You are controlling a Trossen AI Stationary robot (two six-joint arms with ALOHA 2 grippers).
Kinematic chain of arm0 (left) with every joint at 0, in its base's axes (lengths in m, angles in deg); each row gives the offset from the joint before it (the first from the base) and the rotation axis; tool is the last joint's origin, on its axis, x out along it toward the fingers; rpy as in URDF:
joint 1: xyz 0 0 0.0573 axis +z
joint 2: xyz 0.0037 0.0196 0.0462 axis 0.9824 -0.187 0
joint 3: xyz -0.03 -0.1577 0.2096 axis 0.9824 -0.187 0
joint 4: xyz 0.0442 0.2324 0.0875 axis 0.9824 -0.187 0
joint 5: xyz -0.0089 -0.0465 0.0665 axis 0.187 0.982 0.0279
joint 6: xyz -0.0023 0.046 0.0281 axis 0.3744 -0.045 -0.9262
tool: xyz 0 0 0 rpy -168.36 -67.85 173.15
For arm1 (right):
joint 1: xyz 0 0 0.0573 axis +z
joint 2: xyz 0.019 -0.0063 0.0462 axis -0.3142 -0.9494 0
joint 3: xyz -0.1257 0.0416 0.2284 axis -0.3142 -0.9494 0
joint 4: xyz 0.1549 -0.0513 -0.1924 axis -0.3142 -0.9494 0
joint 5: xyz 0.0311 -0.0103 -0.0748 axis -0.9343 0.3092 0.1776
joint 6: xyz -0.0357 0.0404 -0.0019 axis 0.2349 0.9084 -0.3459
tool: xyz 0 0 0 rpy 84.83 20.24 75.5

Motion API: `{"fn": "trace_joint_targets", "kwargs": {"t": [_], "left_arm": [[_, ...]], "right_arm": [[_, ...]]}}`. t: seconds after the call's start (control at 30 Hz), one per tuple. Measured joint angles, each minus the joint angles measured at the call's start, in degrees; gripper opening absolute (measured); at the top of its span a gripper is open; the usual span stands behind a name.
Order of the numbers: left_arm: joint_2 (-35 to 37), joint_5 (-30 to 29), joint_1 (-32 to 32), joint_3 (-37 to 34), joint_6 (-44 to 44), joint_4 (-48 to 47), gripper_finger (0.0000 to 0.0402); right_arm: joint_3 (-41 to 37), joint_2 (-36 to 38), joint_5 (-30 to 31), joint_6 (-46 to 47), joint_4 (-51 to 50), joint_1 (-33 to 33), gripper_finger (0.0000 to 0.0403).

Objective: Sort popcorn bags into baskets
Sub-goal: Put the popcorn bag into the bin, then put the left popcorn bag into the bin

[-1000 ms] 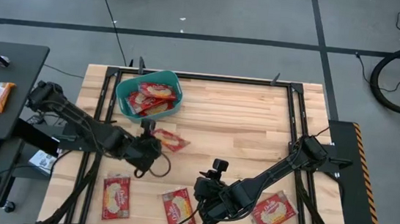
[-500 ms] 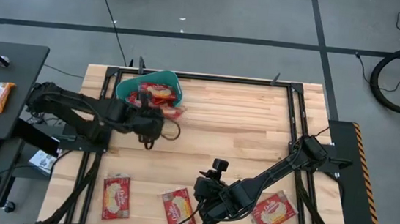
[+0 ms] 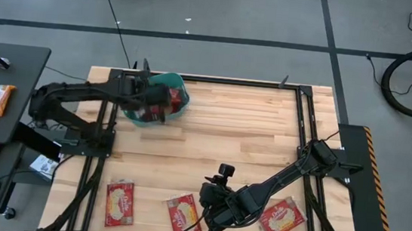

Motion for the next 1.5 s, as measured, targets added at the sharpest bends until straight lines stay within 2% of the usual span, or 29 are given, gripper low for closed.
{"fn": "trace_joint_targets", "kwargs": {"t": [0.13,0.47,0.73,0.93,1.03,1.13,1.3,1.37,1.5], "left_arm": [[-1.34,3.44,4.68,-0.04,-1.30,0.43,0.0001],[-9.22,6.73,9.56,-0.04,-4.45,1.29,0.0001],[-16.79,15.14,10.44,-0.04,-4.46,0.39,0.0004],[-20.74,16.31,10.70,-0.04,-5.46,-0.19,0.0008],[-20.89,13.20,10.21,-0.04,-5.99,0.06,0.0023],[-20.41,9.96,9.85,-0.04,-6.05,0.27,0.0058],[-17.62,9.59,10.07,-0.04,-6.44,-0.81,0.0116],[-15.74,11.77,9.95,-0.04,-6.42,-1.31,0.0126],[-10.84,21.23,8.10,-0.04,-5.35,-0.79,0.0126]], "right_arm": [[0.00,0.00,0.00,-0.84,0.20,0.01,0.0119],[0.00,0.00,0.00,-1.72,1.75,0.48,0.0119],[0.00,0.00,0.06,-1.77,1.70,1.19,0.0119],[0.00,0.00,0.07,-1.55,1.77,1.36,0.0119],[0.00,0.00,0.07,-1.55,1.75,1.36,0.0119],[0.00,0.00,0.04,-1.53,1.73,1.36,0.0119],[0.00,0.00,0.28,-1.57,1.73,1.36,0.0119],[0.00,0.00,0.26,-1.75,1.73,1.36,0.0119],[0.00,0.00,-0.09,-1.79,1.21,1.35,0.0119]]}}
